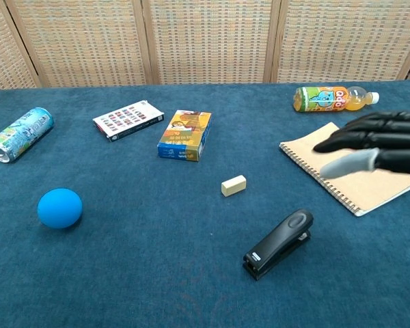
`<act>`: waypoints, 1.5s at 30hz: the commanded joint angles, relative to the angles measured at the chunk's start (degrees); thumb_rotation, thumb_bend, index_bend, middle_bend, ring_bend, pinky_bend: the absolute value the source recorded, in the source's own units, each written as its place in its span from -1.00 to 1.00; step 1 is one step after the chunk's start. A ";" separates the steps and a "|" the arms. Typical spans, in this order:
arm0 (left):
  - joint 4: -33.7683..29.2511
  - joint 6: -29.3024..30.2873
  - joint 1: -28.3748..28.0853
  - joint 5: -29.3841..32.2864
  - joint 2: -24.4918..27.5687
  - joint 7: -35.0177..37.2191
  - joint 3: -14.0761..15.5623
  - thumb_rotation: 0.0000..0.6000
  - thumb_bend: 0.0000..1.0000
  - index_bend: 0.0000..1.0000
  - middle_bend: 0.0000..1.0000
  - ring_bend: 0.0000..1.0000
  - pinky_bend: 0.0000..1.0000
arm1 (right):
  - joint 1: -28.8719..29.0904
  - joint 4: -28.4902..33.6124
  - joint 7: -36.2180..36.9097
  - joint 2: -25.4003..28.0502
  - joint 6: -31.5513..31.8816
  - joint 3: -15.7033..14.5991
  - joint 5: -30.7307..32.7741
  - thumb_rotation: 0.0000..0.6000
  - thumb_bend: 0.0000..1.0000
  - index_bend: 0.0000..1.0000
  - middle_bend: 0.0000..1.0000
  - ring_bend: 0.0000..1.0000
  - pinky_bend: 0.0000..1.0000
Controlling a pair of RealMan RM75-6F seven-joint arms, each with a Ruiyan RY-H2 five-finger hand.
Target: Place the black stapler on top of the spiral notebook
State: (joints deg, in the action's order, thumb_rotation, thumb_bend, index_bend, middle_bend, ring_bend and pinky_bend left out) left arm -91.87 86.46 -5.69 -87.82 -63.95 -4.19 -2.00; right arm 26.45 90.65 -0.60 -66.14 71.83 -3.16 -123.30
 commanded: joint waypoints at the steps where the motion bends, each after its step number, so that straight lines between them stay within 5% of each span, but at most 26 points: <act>1: -0.34 -1.16 -0.27 0.89 0.17 -0.34 -0.03 1.00 -1.00 -1.00 -1.00 -1.00 -1.00 | 5.59 2.18 -4.08 -4.55 -10.32 1.12 -0.06 1.00 -1.00 -0.93 -0.86 -1.00 -0.86; 11: -1.39 -2.18 -0.51 1.48 0.72 -0.68 0.06 1.00 -1.00 -1.00 -1.00 -1.00 -1.00 | 9.79 0.69 -17.98 -11.41 -22.92 5.17 7.00 1.00 -0.83 -0.91 -0.84 -1.00 -0.82; 19: -1.55 -2.55 -0.62 2.16 0.92 0.04 -0.21 1.00 -1.00 -1.00 -1.00 -1.00 -1.00 | 11.34 0.40 -22.51 -12.70 -27.33 6.56 11.88 1.00 -0.70 -0.89 -0.79 -0.97 -0.71; 31: -1.41 -4.71 -1.60 3.01 0.56 -0.73 -0.19 1.00 -1.00 -1.00 -1.00 -1.00 -1.00 | 13.48 -1.59 -30.00 -17.50 -32.74 7.10 19.77 1.00 -0.42 -0.50 -0.43 -0.66 -0.47; 36: -1.29 -4.75 -1.64 3.30 0.43 -0.21 -0.33 1.00 -1.00 -1.00 -1.00 -1.00 -1.00 | 13.48 -3.57 -30.29 -19.64 -29.31 6.54 19.79 1.00 -0.25 -0.04 0.07 -0.22 -0.14; 45: -1.19 -5.40 -1.86 3.87 0.44 -0.04 -0.35 1.00 -1.00 -1.00 -1.00 -1.00 -1.00 | 14.54 -4.82 -25.51 -18.41 -23.36 5.72 18.05 1.00 -0.13 0.07 0.15 -0.13 0.00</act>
State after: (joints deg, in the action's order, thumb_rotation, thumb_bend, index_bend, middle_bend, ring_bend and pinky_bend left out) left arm -93.05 81.07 -7.54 -83.95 -63.52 -4.23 -2.36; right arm 40.78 85.82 -26.46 -84.97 47.98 2.55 -105.07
